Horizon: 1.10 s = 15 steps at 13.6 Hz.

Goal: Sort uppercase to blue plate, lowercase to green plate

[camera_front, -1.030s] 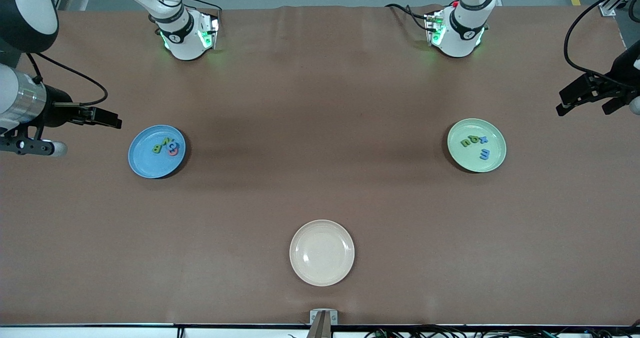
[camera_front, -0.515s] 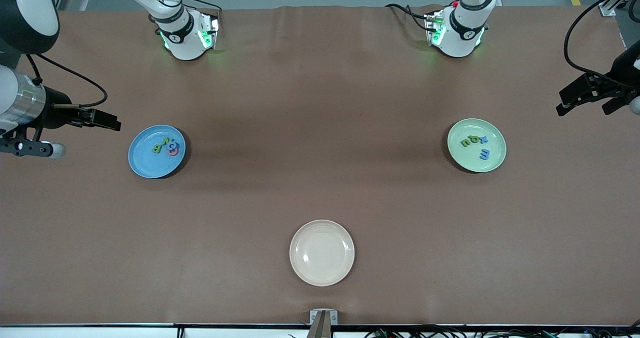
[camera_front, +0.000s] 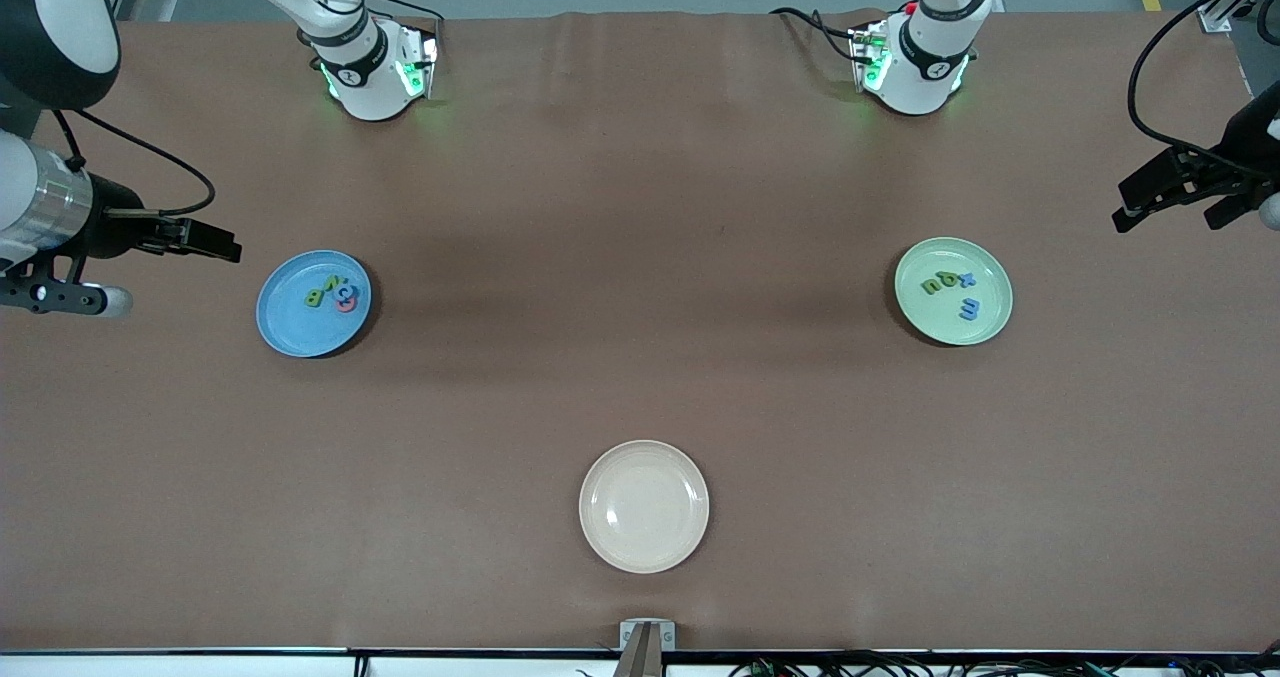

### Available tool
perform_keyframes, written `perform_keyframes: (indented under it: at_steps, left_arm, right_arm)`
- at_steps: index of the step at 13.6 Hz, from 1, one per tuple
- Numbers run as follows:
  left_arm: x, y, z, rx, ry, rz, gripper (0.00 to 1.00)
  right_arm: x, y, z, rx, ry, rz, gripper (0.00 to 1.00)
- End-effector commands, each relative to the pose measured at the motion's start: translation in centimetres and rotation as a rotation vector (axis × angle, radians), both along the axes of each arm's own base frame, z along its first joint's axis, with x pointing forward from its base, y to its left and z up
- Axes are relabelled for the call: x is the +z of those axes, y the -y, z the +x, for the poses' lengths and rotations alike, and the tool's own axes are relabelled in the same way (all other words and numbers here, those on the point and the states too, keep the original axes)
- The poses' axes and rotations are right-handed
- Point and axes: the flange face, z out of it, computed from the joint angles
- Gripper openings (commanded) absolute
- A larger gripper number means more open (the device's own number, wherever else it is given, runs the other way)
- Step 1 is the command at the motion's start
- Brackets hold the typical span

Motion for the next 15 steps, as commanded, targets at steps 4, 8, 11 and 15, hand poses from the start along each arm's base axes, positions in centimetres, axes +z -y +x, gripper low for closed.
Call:
perform_keyframes:
  at_steps: [4,8,11,15]
  left_arm:
    - [0.9,0.1,-0.5,-0.027,0.017,-0.011,1.00]
    - [0.9,0.0,-0.5,-0.026,0.017,-0.011,1.00]
    - [0.9,0.0,-0.5,-0.026,0.017,-0.011,1.00]
    - [0.9,0.0,-0.5,-0.026,0.017,-0.011,1.00]
  right_arm:
    - [0.8,0.1,0.2,0.006,0.006,-0.015,1.00]
    - [2.2,-0.2,0.2,0.021,0.027,-0.027,1.00]
    - [2.9,0.4,0.3,0.018,0.044,-0.029,1.00]
    - [3.6,1.8,0.4,0.002,0.060,-0.045,1.00]
